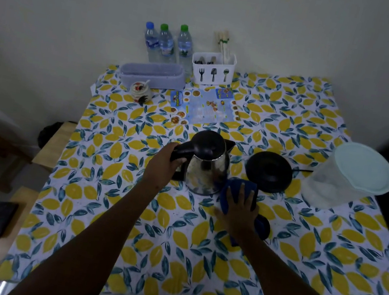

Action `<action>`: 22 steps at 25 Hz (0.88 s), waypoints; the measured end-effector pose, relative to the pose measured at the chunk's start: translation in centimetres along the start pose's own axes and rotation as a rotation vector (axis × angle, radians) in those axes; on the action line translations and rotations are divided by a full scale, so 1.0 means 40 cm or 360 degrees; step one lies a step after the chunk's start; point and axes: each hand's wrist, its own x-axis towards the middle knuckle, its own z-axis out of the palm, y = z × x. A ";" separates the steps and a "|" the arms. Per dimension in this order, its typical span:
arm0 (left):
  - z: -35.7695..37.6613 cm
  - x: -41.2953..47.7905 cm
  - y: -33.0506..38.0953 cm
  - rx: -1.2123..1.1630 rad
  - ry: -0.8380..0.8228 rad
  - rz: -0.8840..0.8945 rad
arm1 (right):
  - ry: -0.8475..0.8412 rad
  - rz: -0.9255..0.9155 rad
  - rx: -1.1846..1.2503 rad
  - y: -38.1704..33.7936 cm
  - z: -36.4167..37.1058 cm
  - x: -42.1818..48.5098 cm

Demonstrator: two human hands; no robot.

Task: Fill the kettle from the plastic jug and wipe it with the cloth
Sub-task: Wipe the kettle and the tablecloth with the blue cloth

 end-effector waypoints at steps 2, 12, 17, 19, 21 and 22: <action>0.030 -0.035 -0.049 -0.0086 0.0009 -0.0080 | 0.0041 0.0013 0.0003 0.006 0.015 0.015; 0.125 -0.376 -0.297 0.0813 -0.0791 -0.0503 | 0.0239 -0.0710 -0.0213 -0.098 0.163 -0.147; 0.103 -0.397 -0.306 0.0751 -0.0861 -0.0480 | 0.0237 -0.0571 -0.0087 -0.194 0.123 -0.087; 0.093 -0.404 -0.316 0.0705 -0.0872 -0.0478 | 0.0256 -0.0748 -0.0133 -0.185 0.174 -0.170; 0.095 -0.421 -0.325 0.0716 -0.0831 -0.0513 | 0.0243 -0.0941 -0.0212 -0.164 0.202 -0.218; 0.100 -0.426 -0.329 0.0730 -0.0802 -0.0539 | 0.0232 -0.0989 -0.0230 -0.172 0.195 -0.195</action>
